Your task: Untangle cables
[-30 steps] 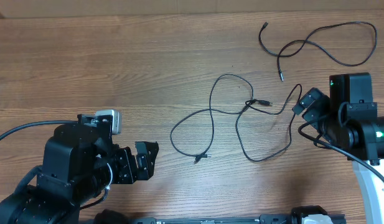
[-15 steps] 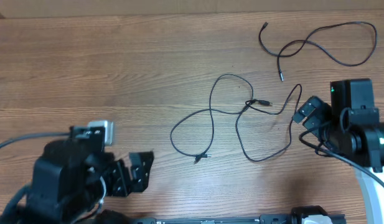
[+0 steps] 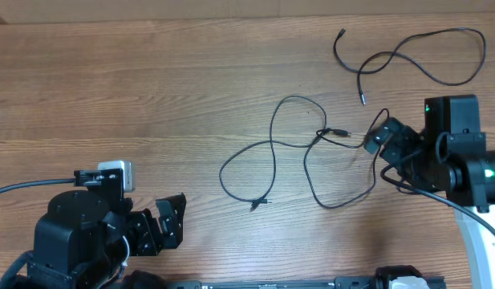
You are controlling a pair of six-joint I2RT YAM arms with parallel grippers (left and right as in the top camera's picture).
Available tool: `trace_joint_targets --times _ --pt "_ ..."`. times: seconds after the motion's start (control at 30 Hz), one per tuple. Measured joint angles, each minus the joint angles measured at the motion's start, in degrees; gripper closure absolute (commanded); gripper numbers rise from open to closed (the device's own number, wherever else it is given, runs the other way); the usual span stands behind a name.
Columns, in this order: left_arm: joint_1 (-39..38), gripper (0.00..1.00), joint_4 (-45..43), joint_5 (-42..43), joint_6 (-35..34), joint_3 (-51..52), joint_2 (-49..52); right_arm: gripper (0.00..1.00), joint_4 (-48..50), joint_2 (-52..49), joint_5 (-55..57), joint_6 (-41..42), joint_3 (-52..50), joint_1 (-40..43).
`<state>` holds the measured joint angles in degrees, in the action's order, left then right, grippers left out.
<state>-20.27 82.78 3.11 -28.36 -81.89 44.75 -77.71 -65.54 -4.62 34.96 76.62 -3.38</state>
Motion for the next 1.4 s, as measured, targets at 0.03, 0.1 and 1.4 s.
trace_joint_targets --times 0.03,0.1,1.4 --pt "0.0 0.00 0.0 0.0 0.0 0.0 0.1 0.00 0.8 -0.3 -2.8 -2.4 0.0 0.0" --pt "0.0 0.00 0.0 -0.2 0.0 0.0 0.2 0.00 1.9 -0.9 -8.2 -6.8 0.0 0.0" --pt "0.0 0.00 0.0 -0.4 0.0 0.0 0.3 0.20 4.3 -26.6 -6.2 -16.9 0.0 -8.7"
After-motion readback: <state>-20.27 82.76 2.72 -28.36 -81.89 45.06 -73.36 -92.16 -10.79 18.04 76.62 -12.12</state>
